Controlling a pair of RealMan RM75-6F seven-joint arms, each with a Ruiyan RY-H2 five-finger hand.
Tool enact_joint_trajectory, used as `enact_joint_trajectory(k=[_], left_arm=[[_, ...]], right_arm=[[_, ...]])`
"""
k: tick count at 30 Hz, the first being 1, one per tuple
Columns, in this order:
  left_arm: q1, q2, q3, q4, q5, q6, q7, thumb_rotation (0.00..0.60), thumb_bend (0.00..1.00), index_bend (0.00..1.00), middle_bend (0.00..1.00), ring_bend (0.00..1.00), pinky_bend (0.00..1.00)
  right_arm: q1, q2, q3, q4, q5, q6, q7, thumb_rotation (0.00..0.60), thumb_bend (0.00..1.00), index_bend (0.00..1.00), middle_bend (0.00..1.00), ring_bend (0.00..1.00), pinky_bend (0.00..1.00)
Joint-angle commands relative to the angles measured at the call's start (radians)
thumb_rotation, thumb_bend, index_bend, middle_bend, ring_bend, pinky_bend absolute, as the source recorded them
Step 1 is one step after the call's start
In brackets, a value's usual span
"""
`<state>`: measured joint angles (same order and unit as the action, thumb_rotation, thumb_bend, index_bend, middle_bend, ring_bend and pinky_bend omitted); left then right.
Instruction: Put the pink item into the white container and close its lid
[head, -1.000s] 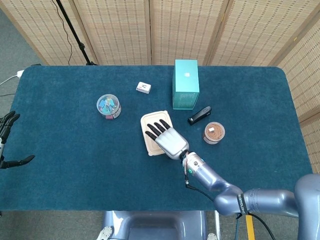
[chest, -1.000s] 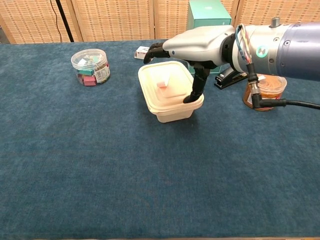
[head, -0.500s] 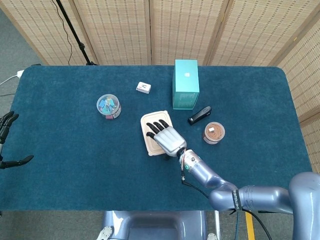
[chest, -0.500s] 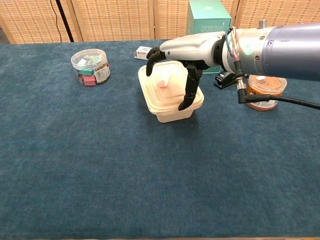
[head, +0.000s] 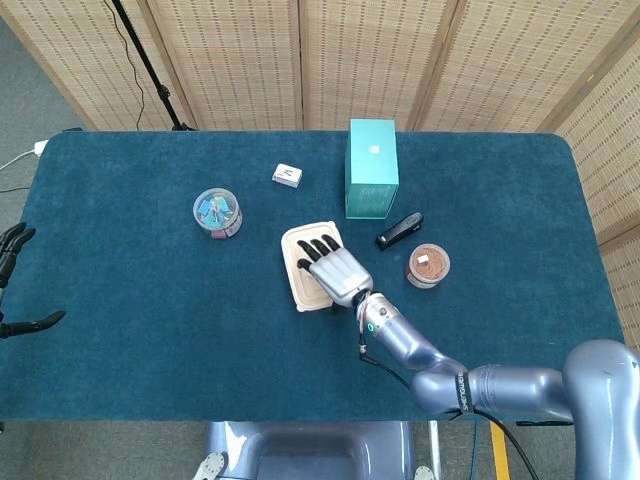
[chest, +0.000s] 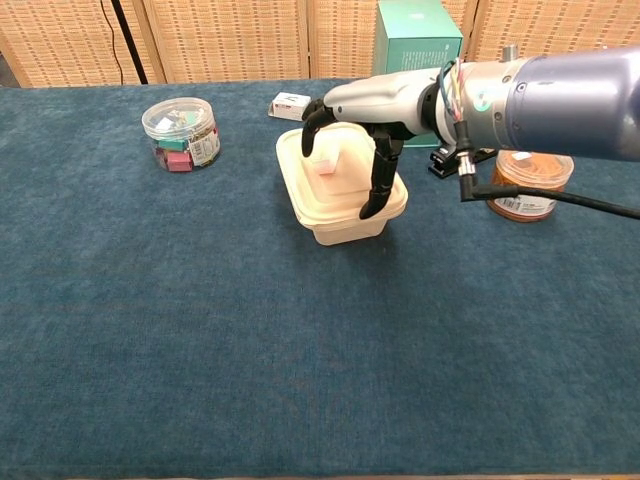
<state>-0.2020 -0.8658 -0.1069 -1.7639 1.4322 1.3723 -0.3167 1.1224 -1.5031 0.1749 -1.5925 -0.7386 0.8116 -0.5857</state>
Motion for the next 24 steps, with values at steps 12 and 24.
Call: enact_joint_trajectory(k=[12,24], left_arm=[[0.001,-0.001,-0.002,-0.002,-0.001,-0.002,0.004,0.6,0.0,0.0,0.0,0.0,0.0],[0.001,0.002,-0.002,0.002,0.002,-0.006,-0.009,0.6,0.0,0.0,0.0,0.0,0.0]], right_arm=[[0.025,0.024,-0.026,-0.038,0.039,-0.012,-0.001,0.6,0.0,0.27,0.0,0.0,0.0],[0.038,0.029,-0.05,-0.033,0.054,0.0,-0.006,0.6,0.0,0.27,0.0,0.0,0.0]])
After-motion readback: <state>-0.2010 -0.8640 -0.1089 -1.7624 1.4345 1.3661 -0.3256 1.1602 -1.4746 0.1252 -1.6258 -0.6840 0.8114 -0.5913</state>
